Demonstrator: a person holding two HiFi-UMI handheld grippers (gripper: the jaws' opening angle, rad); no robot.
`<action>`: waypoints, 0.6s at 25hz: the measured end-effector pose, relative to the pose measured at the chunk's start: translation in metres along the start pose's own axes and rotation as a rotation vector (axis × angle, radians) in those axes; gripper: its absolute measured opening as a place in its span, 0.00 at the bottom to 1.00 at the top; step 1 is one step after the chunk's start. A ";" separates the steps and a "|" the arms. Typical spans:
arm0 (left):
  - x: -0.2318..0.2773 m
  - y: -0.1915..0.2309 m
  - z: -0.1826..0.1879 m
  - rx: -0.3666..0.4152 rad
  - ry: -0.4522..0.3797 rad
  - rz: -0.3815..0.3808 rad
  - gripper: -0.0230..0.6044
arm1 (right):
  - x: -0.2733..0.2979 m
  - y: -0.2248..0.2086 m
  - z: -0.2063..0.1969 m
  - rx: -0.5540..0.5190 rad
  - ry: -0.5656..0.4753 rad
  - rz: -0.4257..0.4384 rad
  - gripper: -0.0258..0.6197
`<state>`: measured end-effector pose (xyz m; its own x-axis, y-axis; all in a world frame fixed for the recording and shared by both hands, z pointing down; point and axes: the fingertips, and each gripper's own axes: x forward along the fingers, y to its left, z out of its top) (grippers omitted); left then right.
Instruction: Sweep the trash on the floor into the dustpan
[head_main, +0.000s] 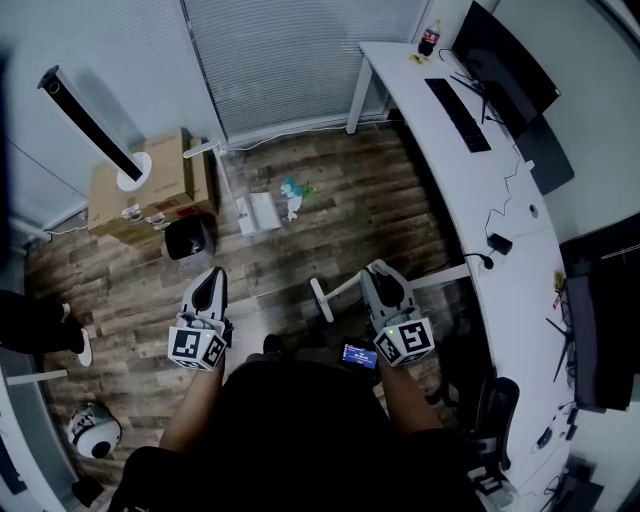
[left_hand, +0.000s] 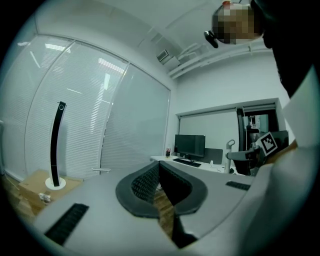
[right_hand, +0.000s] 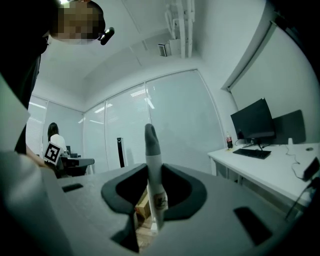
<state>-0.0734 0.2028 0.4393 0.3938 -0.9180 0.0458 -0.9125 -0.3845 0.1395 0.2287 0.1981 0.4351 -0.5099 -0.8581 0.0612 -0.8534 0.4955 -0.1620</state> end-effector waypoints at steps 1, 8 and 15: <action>0.001 0.000 -0.001 -0.004 0.001 0.006 0.03 | 0.000 -0.002 0.000 0.000 -0.004 0.003 0.18; 0.011 -0.003 -0.003 0.001 0.004 0.044 0.03 | -0.002 -0.027 0.000 0.025 -0.022 -0.012 0.18; 0.019 -0.007 -0.002 0.017 0.002 0.065 0.03 | -0.001 -0.054 -0.001 0.046 -0.034 -0.028 0.18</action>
<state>-0.0589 0.1883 0.4411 0.3339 -0.9409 0.0564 -0.9379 -0.3256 0.1196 0.2755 0.1723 0.4450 -0.4809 -0.8762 0.0326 -0.8611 0.4649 -0.2060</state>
